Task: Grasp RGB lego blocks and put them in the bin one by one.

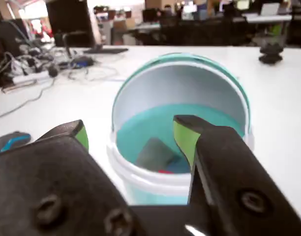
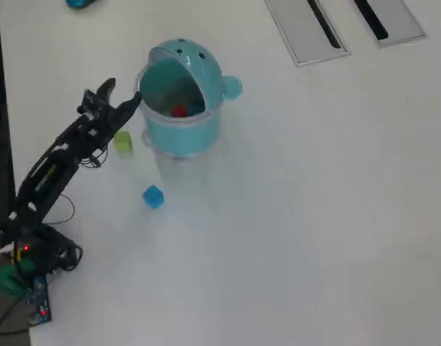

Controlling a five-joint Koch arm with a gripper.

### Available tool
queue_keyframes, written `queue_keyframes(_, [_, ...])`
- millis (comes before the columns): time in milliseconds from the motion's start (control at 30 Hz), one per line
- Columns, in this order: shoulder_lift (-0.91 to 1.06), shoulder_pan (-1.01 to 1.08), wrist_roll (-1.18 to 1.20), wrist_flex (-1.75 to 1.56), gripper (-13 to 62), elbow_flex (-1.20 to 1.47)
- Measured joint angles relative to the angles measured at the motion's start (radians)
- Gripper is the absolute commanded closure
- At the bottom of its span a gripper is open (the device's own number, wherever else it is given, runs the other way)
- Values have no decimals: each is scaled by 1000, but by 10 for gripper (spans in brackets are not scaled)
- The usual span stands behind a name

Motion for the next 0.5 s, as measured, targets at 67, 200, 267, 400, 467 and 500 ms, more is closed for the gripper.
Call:
queue_keyframes(67, [43, -9, 2, 31, 176, 40])
queue_keyframes(200, [101, -58, 0, 110, 168, 58])
queue_keyframes(267, [140, -100, -21, 152, 168, 87])
queue_keyframes(400, [198, -213, -100, 232, 168, 167])
queue_keyframes(467, [207, -259, -118, 253, 168, 183])
queue_keyframes(500, [207, -281, -123, 273, 168, 183])
